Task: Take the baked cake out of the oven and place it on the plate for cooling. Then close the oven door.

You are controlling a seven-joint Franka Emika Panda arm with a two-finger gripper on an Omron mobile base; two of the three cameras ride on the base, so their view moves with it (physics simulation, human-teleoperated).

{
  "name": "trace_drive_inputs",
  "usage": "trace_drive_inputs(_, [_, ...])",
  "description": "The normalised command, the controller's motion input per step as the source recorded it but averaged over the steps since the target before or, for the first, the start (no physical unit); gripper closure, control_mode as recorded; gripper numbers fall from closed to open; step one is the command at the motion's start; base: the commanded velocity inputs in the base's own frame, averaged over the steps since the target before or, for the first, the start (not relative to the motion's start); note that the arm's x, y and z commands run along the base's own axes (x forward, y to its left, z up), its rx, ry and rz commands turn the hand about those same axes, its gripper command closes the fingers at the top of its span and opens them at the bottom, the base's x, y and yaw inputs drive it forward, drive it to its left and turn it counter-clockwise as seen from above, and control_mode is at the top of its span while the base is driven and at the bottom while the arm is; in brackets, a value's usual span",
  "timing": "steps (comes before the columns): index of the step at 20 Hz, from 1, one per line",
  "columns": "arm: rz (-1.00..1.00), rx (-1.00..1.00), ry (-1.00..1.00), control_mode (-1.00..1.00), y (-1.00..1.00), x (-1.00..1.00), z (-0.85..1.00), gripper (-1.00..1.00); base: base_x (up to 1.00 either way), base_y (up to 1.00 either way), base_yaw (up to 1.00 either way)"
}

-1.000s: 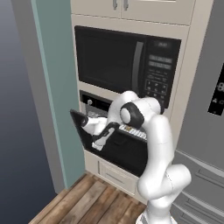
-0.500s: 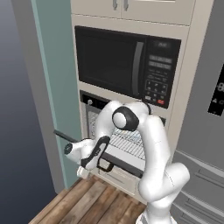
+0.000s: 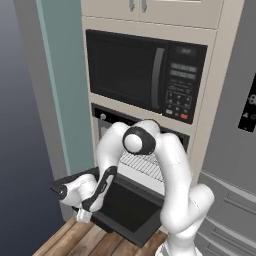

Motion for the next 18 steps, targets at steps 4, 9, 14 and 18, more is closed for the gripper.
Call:
trace_drive_inputs(4, [0.0,0.02,0.0,-1.0,-0.43,0.23,1.0,-1.0,0.0,0.0,0.0])
trace_drive_inputs(9, [0.05,-0.01,0.03,-1.0,-0.97,0.53,0.8,-1.0,0.0,0.0,0.0])
trace_drive_inputs(14, [0.05,-0.18,0.01,-1.0,-0.88,0.75,0.11,-1.0,0.0,0.0,0.0])
trace_drive_inputs(18, [0.08,-0.36,0.05,-1.0,-0.61,0.88,-0.26,-1.0,0.0,0.0,0.0])
